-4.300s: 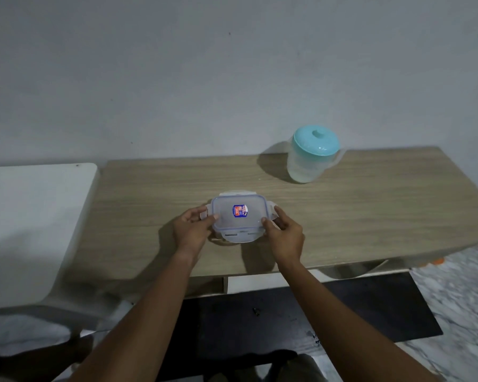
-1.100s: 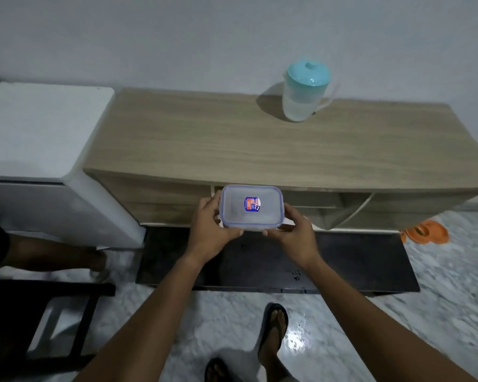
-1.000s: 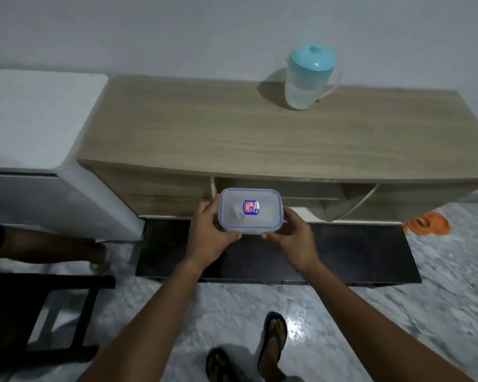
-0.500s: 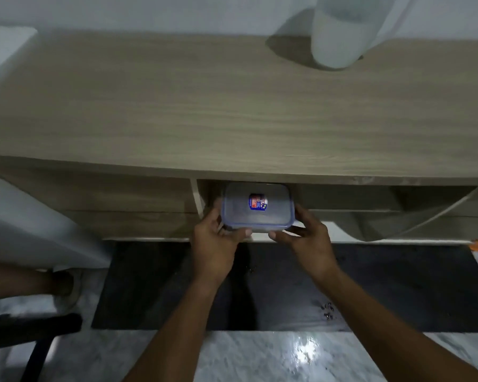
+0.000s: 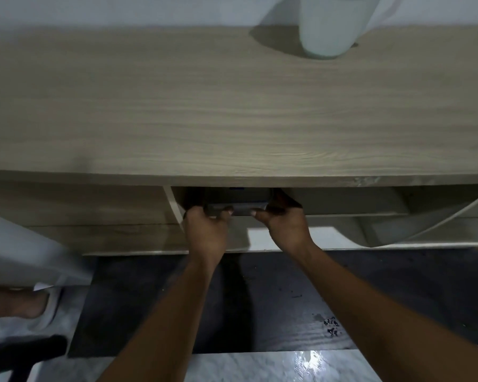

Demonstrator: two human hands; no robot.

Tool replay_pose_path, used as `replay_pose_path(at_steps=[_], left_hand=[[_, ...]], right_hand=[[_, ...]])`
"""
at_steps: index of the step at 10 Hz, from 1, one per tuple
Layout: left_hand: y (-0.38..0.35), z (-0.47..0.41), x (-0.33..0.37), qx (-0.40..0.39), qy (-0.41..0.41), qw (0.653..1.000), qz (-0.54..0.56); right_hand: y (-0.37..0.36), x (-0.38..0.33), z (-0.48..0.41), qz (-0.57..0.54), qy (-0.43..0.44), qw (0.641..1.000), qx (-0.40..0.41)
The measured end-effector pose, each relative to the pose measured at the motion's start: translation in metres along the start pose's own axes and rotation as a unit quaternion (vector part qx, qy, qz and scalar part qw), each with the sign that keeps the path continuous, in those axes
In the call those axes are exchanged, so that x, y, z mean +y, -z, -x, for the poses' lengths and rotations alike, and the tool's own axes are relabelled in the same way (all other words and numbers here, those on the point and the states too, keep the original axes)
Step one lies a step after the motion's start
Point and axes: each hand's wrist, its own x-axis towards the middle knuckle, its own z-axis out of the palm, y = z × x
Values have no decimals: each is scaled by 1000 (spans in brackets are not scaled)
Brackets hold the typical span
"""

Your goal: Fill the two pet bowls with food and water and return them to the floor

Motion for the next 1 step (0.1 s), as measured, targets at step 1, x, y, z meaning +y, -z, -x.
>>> replay_pose_path(at_steps=[1], left_hand=[[4,9,4,9,10,1000,-16]], right_hand=[[-4,-1,8,-10,-3,1000,17]])
